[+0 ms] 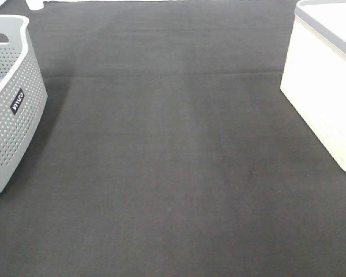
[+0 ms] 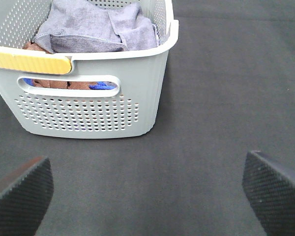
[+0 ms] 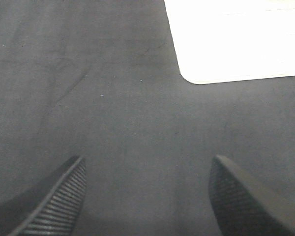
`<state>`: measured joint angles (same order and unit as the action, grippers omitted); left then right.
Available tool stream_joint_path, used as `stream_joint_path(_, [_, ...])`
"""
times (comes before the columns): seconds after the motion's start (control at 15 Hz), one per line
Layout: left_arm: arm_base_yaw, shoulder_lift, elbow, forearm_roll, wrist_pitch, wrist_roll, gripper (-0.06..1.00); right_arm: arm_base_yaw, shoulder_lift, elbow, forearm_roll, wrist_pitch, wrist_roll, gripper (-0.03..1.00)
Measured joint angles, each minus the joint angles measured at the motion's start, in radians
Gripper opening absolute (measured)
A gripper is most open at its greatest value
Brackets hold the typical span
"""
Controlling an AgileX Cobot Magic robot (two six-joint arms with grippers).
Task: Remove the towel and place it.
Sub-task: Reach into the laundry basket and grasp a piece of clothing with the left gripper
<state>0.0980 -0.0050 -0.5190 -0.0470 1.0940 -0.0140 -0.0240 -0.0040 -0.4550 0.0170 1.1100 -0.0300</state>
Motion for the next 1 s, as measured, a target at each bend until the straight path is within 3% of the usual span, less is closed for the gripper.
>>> stream_joint_path(1.0, [0.0,0.0,0.0,0.0,0.0,0.002,0.99,0.0,0.0,0.0,0.0,0.0,0.0,0.68])
